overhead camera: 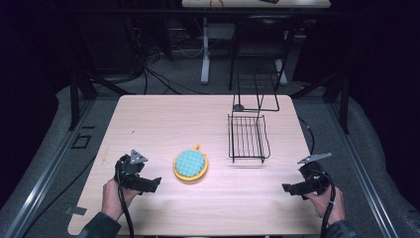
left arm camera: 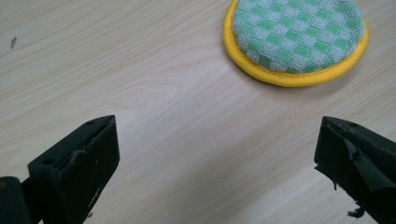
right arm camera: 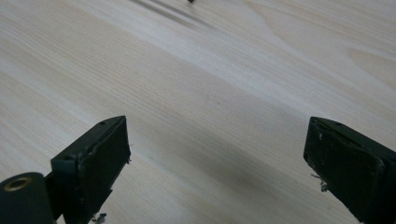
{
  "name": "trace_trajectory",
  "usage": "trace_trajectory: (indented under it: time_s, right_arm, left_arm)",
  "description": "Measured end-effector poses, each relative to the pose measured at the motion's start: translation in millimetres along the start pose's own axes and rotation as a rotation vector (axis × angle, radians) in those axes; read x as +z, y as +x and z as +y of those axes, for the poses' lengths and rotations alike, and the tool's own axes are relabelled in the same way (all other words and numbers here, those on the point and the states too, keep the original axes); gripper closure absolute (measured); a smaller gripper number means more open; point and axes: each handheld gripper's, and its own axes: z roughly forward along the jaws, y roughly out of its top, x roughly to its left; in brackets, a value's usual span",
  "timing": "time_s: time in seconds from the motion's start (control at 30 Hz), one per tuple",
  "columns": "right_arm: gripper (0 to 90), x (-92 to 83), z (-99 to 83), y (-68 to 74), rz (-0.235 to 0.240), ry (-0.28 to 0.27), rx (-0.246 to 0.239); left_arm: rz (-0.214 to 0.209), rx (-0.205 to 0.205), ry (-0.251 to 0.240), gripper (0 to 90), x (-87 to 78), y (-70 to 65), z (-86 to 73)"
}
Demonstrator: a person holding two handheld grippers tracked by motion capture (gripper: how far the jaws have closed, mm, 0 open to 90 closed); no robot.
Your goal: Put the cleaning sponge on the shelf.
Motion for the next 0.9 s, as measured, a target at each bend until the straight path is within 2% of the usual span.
trace_trajectory:
  time_s: [0.33,0.47,0.6,0.77,0.9]
  right_arm:
    - [7.7,2.8,-0.7,-4.5,0.009,0.013,-0.001]
    - [7.8,2.9,-0.2,-2.9,0.015,0.025,-0.003]
    - [8.3,2.1,2.4,-0.4,0.002,0.016,-0.019]
    - [9.2,3.0,6.5,3.4,-0.009,0.018,-0.027]
    - [9.3,2.6,7.6,5.1,-0.01,0.022,-0.038]
  left_arm:
    - [-0.034,0.025,-0.013,0.2,6.9,-5.7,13.9]
    - [-0.051,0.046,-0.018,0.5,15.6,-13.2,30.0]
    - [-0.067,0.055,-0.026,0.6,19.8,-18.3,38.1]
    - [-0.084,0.043,-0.042,1.3,24.0,-17.2,46.7]
    - [-0.099,0.035,-0.038,1.4,31.3,-16.7,53.7]
